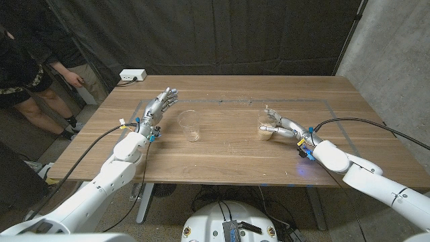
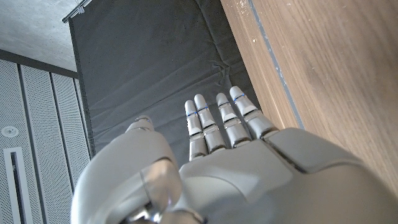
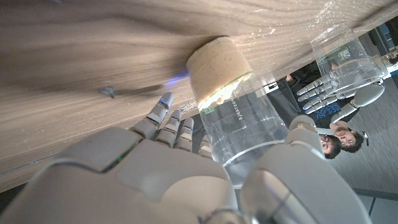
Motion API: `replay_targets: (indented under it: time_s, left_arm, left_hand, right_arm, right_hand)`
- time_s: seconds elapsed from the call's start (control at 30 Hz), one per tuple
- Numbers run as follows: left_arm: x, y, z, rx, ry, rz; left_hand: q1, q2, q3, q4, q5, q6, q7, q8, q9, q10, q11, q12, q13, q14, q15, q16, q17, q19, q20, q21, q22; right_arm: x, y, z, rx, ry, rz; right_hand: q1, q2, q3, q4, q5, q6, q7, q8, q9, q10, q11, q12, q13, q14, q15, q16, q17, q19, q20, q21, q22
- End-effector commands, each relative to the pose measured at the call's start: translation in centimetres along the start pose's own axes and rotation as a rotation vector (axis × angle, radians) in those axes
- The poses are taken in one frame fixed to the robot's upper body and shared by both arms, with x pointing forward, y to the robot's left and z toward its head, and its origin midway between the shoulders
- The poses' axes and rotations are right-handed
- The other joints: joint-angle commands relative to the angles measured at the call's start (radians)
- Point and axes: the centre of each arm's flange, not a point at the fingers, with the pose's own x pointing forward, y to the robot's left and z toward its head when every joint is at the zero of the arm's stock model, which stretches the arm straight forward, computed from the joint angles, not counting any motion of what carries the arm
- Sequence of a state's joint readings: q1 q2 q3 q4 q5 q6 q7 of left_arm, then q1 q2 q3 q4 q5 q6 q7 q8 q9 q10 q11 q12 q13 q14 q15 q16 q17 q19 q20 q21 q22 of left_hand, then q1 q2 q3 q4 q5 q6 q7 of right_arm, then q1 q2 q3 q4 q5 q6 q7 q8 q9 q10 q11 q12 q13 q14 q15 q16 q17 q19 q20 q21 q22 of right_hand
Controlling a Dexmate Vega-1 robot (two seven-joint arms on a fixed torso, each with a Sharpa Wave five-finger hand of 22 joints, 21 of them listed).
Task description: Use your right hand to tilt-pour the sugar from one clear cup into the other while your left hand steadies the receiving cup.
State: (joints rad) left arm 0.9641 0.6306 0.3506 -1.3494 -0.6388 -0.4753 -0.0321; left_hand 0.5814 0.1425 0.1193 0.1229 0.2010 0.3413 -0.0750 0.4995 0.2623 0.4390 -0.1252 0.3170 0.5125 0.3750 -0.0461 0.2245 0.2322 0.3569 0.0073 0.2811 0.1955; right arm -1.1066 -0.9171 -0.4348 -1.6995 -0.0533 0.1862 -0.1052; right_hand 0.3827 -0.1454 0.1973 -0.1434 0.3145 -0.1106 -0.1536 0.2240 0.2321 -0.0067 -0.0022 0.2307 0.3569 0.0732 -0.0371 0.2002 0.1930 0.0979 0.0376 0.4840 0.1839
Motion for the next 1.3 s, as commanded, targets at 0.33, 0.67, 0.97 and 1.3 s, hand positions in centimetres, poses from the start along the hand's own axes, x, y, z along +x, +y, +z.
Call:
replay_targets:
  time_s: [0.33, 0.67, 0.97, 1.3]
  left_arm:
    - [0.3, 0.3, -0.3, -0.001, 0.017, -0.001]
    - [0.7, 0.6, -0.3, 0.005, 0.019, -0.006]
    - [1.1, 0.6, -0.3, 0.007, 0.024, -0.013]
    - [1.3, 0.5, -0.2, 0.011, 0.027, -0.013]
  left_hand:
    - [-0.004, -0.001, 0.008, -0.003, 0.007, 0.013, 0.006, -0.001, 0.003, 0.006, 0.001, -0.001, 0.003, 0.011, -0.086, 0.001, 0.002, 0.001, -0.006, -0.003, 0.003]
    - [-0.004, -0.001, 0.010, -0.004, 0.006, 0.013, 0.005, -0.001, 0.003, 0.008, 0.002, -0.002, 0.004, 0.012, -0.086, 0.001, 0.002, 0.001, -0.004, -0.004, 0.003]
    - [-0.004, -0.002, 0.012, -0.005, 0.006, 0.014, 0.005, -0.002, 0.003, 0.010, 0.002, -0.002, 0.004, 0.011, -0.088, 0.000, 0.002, 0.000, -0.004, -0.005, 0.003]
    - [-0.004, -0.002, 0.014, -0.006, 0.005, 0.015, 0.004, -0.002, 0.004, 0.012, -0.002, -0.003, 0.005, 0.013, -0.089, 0.000, 0.002, 0.001, -0.004, -0.005, 0.003]
  right_arm:
    - [1.1, 2.5, 0.4, 0.156, -0.009, -0.079]
    - [1.3, 3.0, -0.3, 0.172, 0.016, -0.103]
    - [1.0, 3.2, -0.8, 0.203, 0.027, -0.136]
    - [1.1, 2.9, -1.1, 0.230, 0.006, -0.165]
  right_hand:
    - [0.032, 0.035, 0.012, 0.003, 0.005, 0.045, -0.003, 0.019, -0.002, 0.071, -0.033, 0.035, 0.006, 0.072, -0.071, 0.029, 0.009, 0.032, 0.007, -0.006, 0.004]
    - [0.071, 0.070, 0.035, -0.002, 0.003, 0.072, -0.008, 0.032, 0.000, 0.120, -0.053, 0.065, 0.017, 0.115, -0.096, 0.044, 0.020, 0.048, -0.003, -0.011, 0.005]
    - [0.083, 0.081, 0.042, -0.001, -0.001, 0.089, -0.021, 0.041, 0.003, 0.129, -0.067, 0.077, 0.025, 0.128, -0.107, 0.048, 0.028, 0.053, -0.006, -0.015, 0.005]
    - [0.094, 0.085, 0.045, -0.002, -0.006, 0.102, -0.028, 0.049, 0.007, 0.136, -0.070, 0.088, 0.034, 0.142, -0.123, 0.052, 0.035, 0.064, -0.013, -0.017, 0.005]
